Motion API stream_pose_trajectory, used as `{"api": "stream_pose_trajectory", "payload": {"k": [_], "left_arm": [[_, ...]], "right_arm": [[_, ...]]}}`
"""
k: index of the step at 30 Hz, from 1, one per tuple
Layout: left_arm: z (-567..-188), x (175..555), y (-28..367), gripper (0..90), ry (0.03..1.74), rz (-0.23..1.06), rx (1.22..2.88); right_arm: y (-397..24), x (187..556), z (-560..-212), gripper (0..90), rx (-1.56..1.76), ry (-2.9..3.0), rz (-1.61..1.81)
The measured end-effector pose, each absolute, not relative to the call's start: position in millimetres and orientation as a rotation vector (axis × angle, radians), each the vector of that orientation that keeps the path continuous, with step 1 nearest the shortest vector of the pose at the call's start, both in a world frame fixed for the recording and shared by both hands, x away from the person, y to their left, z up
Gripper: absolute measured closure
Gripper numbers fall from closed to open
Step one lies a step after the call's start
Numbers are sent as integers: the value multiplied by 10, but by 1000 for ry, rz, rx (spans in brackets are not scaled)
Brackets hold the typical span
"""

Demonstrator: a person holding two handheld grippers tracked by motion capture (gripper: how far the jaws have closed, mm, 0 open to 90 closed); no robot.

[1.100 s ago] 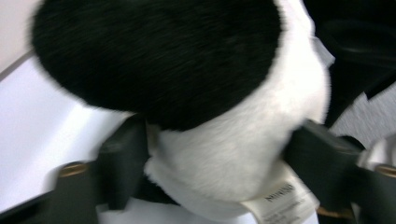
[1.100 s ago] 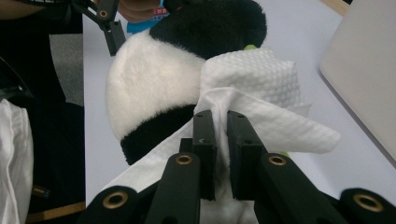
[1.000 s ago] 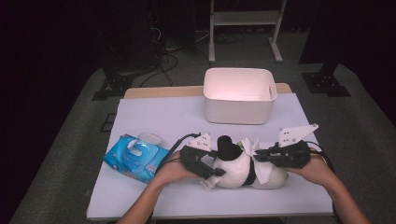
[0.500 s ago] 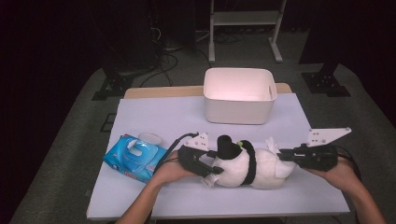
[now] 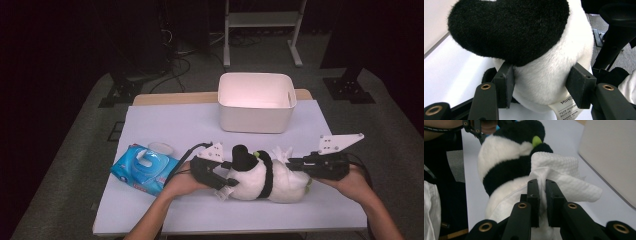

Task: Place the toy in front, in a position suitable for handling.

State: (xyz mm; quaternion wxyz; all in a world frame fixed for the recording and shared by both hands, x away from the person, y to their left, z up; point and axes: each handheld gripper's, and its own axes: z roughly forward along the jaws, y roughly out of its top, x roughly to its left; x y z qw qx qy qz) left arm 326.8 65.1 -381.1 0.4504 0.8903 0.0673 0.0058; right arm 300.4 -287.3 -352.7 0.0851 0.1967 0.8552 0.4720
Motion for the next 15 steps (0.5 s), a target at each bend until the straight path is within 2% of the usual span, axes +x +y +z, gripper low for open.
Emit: {"api": "stream_pose_trajectory", "payload": {"k": [15], "left_arm": [[-3760, 3213, 598, 446, 129, 60, 2205]], "right_arm": [[-2336, 3127, -3451, 822, 445, 2623, 1459]]}}
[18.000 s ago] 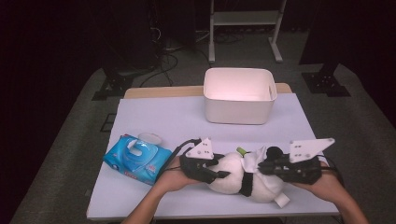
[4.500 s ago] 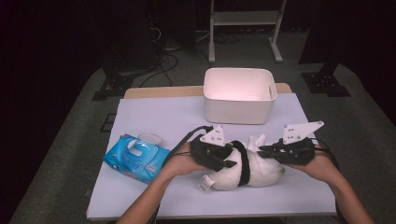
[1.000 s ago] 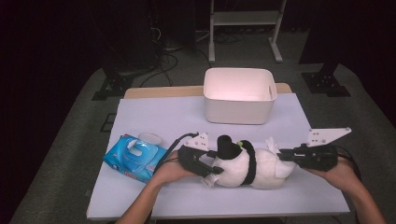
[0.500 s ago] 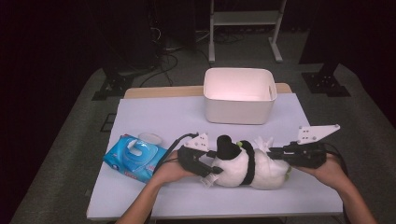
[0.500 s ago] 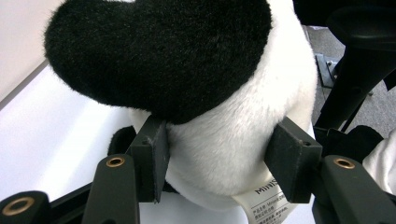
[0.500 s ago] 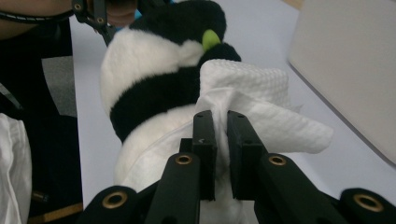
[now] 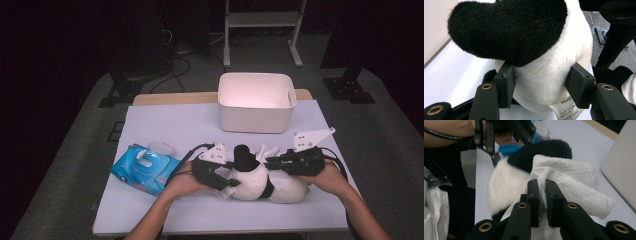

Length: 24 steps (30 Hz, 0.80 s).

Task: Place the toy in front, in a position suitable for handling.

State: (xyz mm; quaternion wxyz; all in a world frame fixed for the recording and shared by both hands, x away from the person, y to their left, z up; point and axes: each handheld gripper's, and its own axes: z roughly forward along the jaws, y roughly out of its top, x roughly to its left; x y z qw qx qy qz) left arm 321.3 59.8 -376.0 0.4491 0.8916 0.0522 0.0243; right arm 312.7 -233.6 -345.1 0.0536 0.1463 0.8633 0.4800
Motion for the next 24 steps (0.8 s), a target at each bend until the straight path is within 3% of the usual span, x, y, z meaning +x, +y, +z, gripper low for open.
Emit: {"api": "stream_pose_trajectory", "payload": {"k": [6, 17, 24], "left_arm": [[-3759, 3197, 596, 448, 123, 72, 2213], [-3758, 3207, 609, 462, 119, 56, 2191], [-3725, 3174, 551, 456, 101, 62, 2188]], "right_arm": [[-2191, 3228, -3343, 821, 415, 2632, 1429], [-2418, 3182, -3432, 822, 495, 2624, 1398], [-2212, 3200, -3294, 822, 415, 2632, 1463]]}}
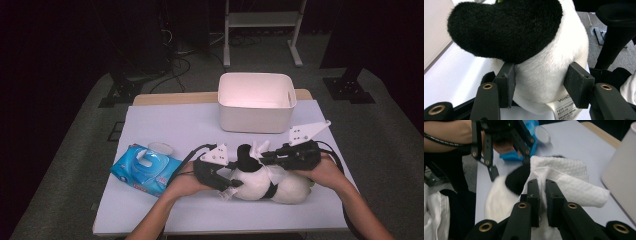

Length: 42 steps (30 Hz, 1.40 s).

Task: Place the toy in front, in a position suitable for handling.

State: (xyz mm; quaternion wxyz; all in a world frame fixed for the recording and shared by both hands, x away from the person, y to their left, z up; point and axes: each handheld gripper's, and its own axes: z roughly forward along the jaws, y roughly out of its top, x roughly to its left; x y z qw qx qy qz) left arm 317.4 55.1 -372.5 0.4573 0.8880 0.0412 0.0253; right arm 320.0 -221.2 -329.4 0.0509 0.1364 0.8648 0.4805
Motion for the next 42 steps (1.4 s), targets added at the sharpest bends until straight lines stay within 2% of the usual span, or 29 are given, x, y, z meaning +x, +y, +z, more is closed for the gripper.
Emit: {"api": "stream_pose_trajectory", "payload": {"k": [10, 21, 29, 42], "left_arm": [[-3758, 3169, 533, 447, 103, 60, 2192], [-3784, 3182, 541, 444, 126, 49, 2166], [-3793, 3191, 541, 400, 143, 35, 2152], [-3796, 3166, 440, 241, 143, -7, 2113]], "right_arm": [[-1914, 3312, -3200, 822, 369, 2664, 1393], [-2211, 3123, -3247, 821, 413, 2659, 1368], [-2491, 2948, -3459, 822, 491, 2644, 1315], [-2860, 2837, -3582, 822, 569, 2572, 1399]]}}
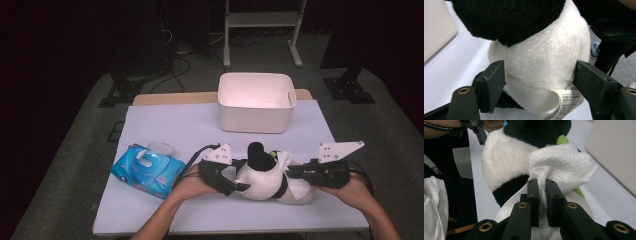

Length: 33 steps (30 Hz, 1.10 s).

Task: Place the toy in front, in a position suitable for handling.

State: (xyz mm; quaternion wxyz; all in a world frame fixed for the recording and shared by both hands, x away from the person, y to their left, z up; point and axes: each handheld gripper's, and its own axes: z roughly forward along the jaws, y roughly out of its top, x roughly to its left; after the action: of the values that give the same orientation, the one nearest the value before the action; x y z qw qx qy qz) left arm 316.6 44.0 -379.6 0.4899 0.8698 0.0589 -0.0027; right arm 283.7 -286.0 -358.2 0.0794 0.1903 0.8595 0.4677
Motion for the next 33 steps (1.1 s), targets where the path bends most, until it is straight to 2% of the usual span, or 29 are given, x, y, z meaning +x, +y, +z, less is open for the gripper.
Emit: {"api": "stream_pose_trajectory", "payload": {"k": [6, 8, 11, 15, 22, 29, 33], "left_arm": [[-3867, 3159, 341, 183, 137, 3, 2113], [-3863, 3165, 336, 233, 130, 20, 2106], [-3837, 3163, 348, 365, 125, 55, 2085], [-3766, 3161, 362, 429, 126, 76, 2095], [-3554, 3205, 507, 446, 134, 117, 2081], [-3203, 3141, 657, 446, 104, 218, 2084], [-3221, 3143, 625, 434, 111, 222, 2131]], "right_arm": [[-2966, 2836, -3612, 823, 620, 2532, 1427], [-2971, 2836, -3620, 823, 632, 2531, 1432], [-2962, 2842, -3620, 822, 634, 2519, 1452], [-2924, 2872, -3622, 822, 632, 2499, 1521], [-2836, 2962, -3625, 822, 631, 2445, 1632], [-2666, 3054, -3595, 823, 595, 2415, 1702], [-2638, 3083, -3669, 822, 612, 2442, 1676]]}}
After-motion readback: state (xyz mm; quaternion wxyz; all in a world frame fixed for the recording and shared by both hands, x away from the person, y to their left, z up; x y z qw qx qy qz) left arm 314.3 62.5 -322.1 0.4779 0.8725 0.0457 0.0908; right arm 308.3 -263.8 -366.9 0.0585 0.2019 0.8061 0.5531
